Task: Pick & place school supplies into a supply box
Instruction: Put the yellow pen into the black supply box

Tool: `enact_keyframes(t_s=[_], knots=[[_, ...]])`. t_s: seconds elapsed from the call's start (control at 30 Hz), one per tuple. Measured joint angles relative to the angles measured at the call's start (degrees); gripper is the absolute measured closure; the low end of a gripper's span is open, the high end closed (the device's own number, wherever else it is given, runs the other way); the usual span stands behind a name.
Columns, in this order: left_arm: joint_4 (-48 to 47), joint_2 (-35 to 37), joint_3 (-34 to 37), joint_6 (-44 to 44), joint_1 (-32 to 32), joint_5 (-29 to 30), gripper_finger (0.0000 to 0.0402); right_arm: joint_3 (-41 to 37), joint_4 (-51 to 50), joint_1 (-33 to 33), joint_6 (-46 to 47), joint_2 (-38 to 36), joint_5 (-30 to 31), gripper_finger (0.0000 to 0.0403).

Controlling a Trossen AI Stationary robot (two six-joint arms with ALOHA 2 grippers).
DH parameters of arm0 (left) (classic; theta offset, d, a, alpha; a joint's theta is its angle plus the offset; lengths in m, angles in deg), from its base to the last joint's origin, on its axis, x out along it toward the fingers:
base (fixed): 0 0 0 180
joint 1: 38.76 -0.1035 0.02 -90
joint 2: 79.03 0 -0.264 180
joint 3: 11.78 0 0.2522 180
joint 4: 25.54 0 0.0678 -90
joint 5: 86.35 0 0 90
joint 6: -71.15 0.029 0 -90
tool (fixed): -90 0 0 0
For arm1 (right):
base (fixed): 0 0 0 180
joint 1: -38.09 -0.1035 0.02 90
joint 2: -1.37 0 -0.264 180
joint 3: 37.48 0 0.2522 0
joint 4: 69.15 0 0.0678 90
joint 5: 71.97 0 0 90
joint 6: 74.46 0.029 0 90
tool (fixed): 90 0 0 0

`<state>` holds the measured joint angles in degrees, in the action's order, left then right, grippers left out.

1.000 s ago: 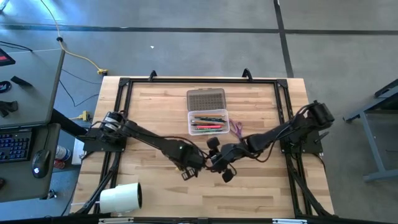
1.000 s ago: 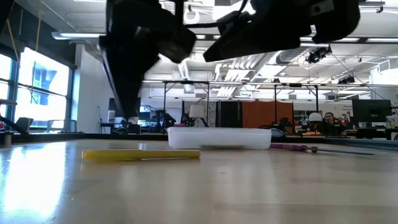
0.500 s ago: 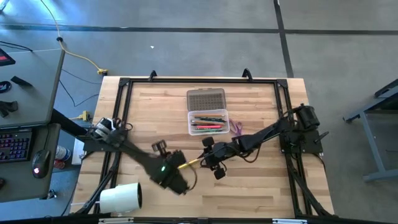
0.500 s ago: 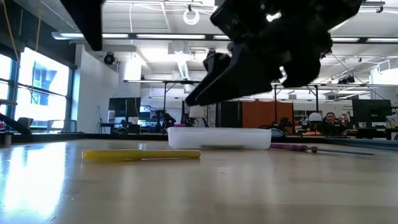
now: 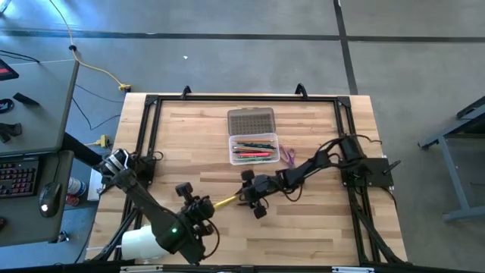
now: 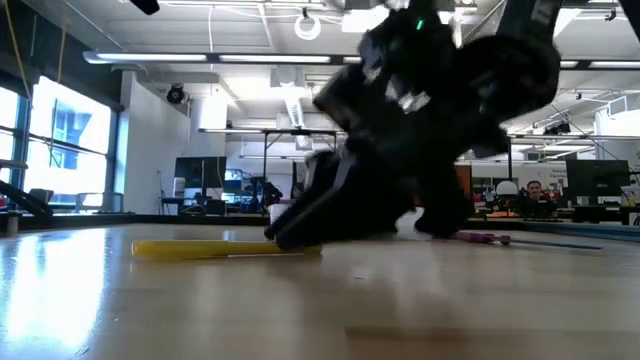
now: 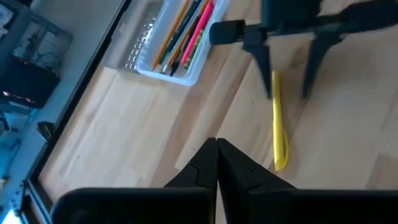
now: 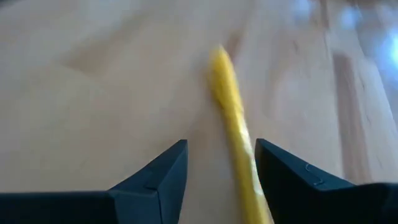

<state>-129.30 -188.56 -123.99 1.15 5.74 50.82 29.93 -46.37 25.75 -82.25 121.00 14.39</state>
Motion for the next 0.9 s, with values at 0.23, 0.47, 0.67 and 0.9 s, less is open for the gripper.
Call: enact_keyframes(t_s=[0.23, 0.47, 0.67, 0.9], knots=[[0.2, 0.0, 0.0, -1.9, 0.1, 0.8, 0.0367, 0.1, 3.2, 2.6, 1.8, 5.0, -1.7, 0.0231], [1.1, 0.0, 0.0, -2.5, 0.1, 2.0, 0.035, 0.2, 3.6, 2.7, 0.1, 6.7, -1.6, 0.0279], [3.8, 0.0, 0.0, -2.4, 0.1, 2.0, 0.0353, 0.1, 3.9, 2.8, 1.0, 4.7, -2.3, 0.0386], [6.9, 0.0, 0.0, -0.4, 0.1, 1.2, 0.0357, -0.1, -3.8, 0.4, -2.9, -8.1, 5.8, 0.0382]])
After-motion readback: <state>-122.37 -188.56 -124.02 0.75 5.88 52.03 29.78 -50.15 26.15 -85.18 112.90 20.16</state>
